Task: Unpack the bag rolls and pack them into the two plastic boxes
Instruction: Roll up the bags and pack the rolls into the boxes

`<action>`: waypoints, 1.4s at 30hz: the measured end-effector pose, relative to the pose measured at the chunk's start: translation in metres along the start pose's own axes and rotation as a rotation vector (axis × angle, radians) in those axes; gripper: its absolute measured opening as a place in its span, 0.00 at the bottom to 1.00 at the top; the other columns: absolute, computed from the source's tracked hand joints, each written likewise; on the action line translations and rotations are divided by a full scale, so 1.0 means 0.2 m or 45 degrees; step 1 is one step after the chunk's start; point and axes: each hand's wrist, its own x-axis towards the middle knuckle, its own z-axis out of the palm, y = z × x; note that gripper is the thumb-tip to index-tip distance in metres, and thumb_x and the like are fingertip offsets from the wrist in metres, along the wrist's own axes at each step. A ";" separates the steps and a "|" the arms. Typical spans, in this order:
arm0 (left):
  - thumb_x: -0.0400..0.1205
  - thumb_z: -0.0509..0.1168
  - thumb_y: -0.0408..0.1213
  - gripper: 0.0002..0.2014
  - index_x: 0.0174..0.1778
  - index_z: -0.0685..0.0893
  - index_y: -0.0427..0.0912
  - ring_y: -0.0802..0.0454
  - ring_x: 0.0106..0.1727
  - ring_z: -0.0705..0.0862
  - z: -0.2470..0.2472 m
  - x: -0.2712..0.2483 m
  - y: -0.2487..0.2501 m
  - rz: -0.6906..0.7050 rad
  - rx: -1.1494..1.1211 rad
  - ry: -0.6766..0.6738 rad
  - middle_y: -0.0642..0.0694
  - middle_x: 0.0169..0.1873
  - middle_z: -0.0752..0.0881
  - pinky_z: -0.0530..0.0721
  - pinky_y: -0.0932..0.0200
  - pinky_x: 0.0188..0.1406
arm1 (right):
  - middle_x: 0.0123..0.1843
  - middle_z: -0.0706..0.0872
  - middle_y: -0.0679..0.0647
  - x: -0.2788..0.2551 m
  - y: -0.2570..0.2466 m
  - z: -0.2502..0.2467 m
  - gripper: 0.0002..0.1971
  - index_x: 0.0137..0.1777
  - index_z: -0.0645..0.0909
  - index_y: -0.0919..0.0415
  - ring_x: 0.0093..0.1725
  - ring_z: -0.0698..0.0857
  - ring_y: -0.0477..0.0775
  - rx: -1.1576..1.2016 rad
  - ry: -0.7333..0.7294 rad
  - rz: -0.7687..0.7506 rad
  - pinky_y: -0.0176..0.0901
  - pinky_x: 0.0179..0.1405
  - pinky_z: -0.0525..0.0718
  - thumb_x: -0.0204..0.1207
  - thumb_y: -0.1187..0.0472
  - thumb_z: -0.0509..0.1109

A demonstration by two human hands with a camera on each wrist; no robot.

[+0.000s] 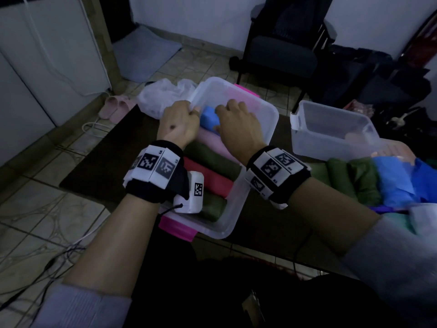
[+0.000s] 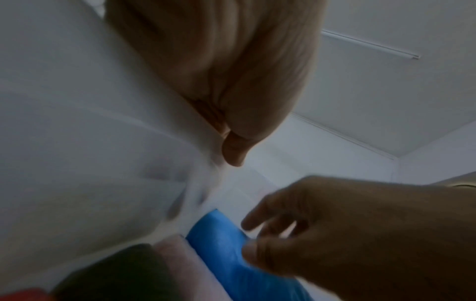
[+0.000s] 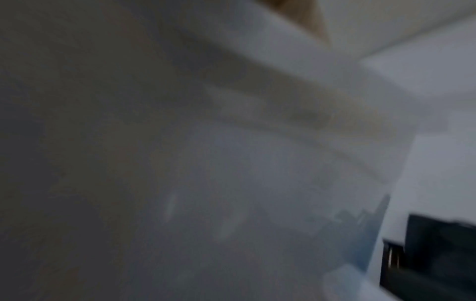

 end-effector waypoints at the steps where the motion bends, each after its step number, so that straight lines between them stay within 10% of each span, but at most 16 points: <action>1: 0.87 0.52 0.43 0.19 0.60 0.79 0.32 0.37 0.63 0.77 0.00 0.00 0.00 0.004 0.000 0.003 0.33 0.61 0.81 0.72 0.50 0.60 | 0.68 0.73 0.61 0.00 0.00 0.01 0.18 0.71 0.70 0.63 0.66 0.73 0.61 0.059 -0.068 0.032 0.53 0.58 0.76 0.82 0.62 0.59; 14: 0.87 0.51 0.44 0.20 0.58 0.79 0.31 0.36 0.63 0.76 -0.01 -0.02 -0.04 0.033 0.001 0.051 0.33 0.60 0.81 0.72 0.48 0.60 | 0.69 0.73 0.66 0.09 0.08 0.04 0.28 0.79 0.61 0.64 0.68 0.74 0.66 0.152 -0.402 -0.064 0.54 0.69 0.73 0.78 0.67 0.62; 20: 0.87 0.52 0.43 0.19 0.58 0.79 0.32 0.36 0.63 0.77 0.00 0.00 -0.03 0.003 0.038 0.065 0.33 0.60 0.81 0.72 0.49 0.58 | 0.75 0.72 0.60 0.10 0.11 0.02 0.30 0.79 0.63 0.60 0.74 0.71 0.58 0.382 -0.476 -0.035 0.39 0.70 0.65 0.77 0.67 0.64; 25: 0.86 0.54 0.42 0.17 0.56 0.81 0.33 0.39 0.58 0.79 0.01 0.04 -0.03 -0.038 0.013 0.039 0.34 0.56 0.83 0.70 0.54 0.48 | 0.61 0.85 0.53 0.04 0.07 -0.08 0.16 0.59 0.84 0.62 0.62 0.80 0.45 0.989 0.321 0.014 0.13 0.58 0.64 0.75 0.72 0.61; 29: 0.86 0.55 0.41 0.18 0.61 0.80 0.31 0.37 0.62 0.78 0.03 0.10 -0.05 -0.106 -0.056 -0.011 0.33 0.61 0.81 0.74 0.52 0.59 | 0.61 0.81 0.55 -0.08 0.04 -0.05 0.18 0.62 0.79 0.64 0.60 0.74 0.42 1.249 0.692 0.538 0.18 0.60 0.65 0.73 0.74 0.60; 32: 0.86 0.55 0.41 0.23 0.72 0.72 0.29 0.37 0.72 0.72 0.03 0.13 -0.05 -0.168 -0.056 -0.082 0.33 0.72 0.74 0.69 0.53 0.69 | 0.66 0.78 0.65 -0.11 0.07 0.01 0.21 0.73 0.69 0.68 0.67 0.77 0.59 1.650 0.494 1.068 0.34 0.63 0.76 0.80 0.69 0.58; 36: 0.86 0.57 0.40 0.24 0.73 0.69 0.28 0.38 0.74 0.70 0.05 0.19 -0.07 -0.201 -0.037 -0.142 0.34 0.74 0.71 0.67 0.56 0.71 | 0.70 0.76 0.72 -0.13 0.06 0.06 0.20 0.71 0.69 0.76 0.69 0.75 0.70 1.874 -0.090 1.278 0.54 0.64 0.77 0.85 0.62 0.54; 42: 0.85 0.59 0.38 0.23 0.69 0.71 0.24 0.34 0.70 0.73 0.08 0.29 -0.10 -0.271 0.042 -0.215 0.29 0.69 0.74 0.70 0.49 0.68 | 0.71 0.76 0.72 -0.08 0.08 0.15 0.20 0.71 0.70 0.76 0.64 0.80 0.67 1.989 -0.113 1.284 0.46 0.45 0.77 0.83 0.66 0.55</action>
